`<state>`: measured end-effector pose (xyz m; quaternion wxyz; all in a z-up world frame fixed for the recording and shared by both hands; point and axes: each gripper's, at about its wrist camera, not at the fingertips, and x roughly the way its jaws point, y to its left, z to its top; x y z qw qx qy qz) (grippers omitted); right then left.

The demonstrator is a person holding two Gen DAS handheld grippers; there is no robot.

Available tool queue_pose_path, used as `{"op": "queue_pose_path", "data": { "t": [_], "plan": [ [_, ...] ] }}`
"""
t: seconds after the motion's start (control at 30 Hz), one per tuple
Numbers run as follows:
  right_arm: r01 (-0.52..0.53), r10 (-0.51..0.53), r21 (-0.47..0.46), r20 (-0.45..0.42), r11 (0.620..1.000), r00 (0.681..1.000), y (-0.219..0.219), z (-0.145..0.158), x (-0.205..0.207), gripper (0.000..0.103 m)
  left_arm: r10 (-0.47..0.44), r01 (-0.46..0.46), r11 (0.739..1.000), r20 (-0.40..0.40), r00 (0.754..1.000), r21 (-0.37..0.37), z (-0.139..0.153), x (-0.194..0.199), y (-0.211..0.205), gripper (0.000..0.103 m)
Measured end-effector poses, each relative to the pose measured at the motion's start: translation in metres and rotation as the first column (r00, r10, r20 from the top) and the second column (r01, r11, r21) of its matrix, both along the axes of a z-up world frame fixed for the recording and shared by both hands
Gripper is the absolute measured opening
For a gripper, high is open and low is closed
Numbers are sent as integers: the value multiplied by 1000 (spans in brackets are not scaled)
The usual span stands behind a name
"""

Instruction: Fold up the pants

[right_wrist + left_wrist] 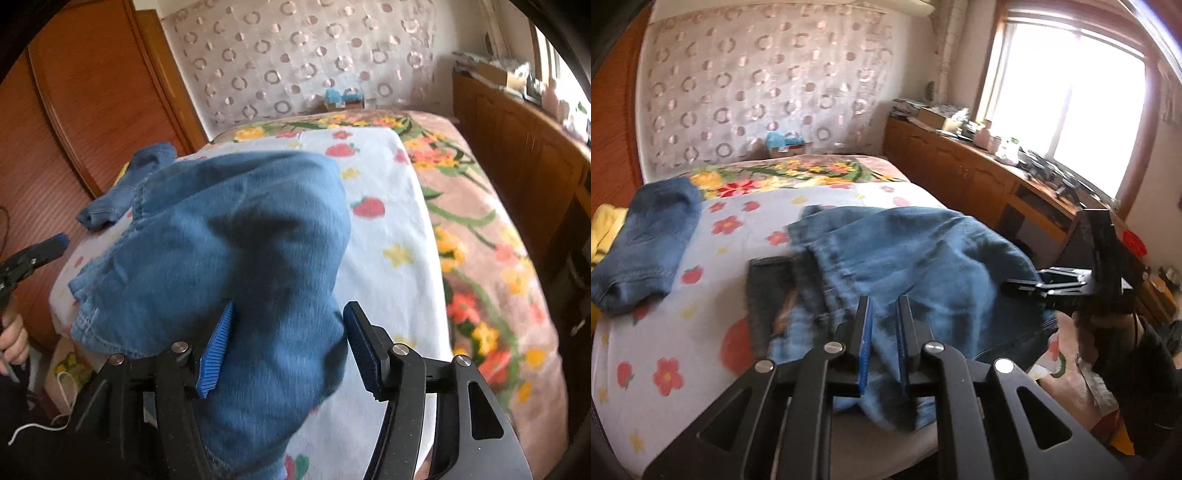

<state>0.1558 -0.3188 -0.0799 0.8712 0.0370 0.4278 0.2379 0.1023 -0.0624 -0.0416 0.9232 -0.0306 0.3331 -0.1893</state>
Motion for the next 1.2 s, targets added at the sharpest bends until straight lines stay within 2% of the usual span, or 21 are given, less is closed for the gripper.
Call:
{"op": "queue_pose_path", "data": {
  "t": [0.17,0.23,0.27,0.33,0.53,0.7,0.9,1.2],
  "plan": [
    [-3,3,79,-11,997,1000,-10,-6,-8,58,-73,74,997,-15,997,39,-7,14,-39,10],
    [-15,17,122,-18,992,1000,-11,-6,-9,44,-80,82,995,-35,996,48,-15,20,-46,10],
    [-17,20,134,-21,991,1000,-10,-6,-9,41,-77,79,995,-42,996,53,-17,22,-48,10],
    [-23,27,149,-24,989,999,-7,-6,-9,29,-66,69,996,-54,996,64,-23,27,-50,10],
    [-35,32,152,17,988,999,-2,7,-16,14,-29,38,996,-110,994,81,-44,37,-43,10],
    [-53,41,166,76,985,996,5,32,-19,12,-24,33,997,-134,991,70,-55,39,-38,11],
    [-104,81,153,148,983,986,30,67,-18,10,-13,20,998,-121,993,57,-50,34,-29,11],
    [-227,192,122,242,966,951,102,110,-13,10,81,-80,997,-50,995,23,-23,2,32,11]
  ]
}}
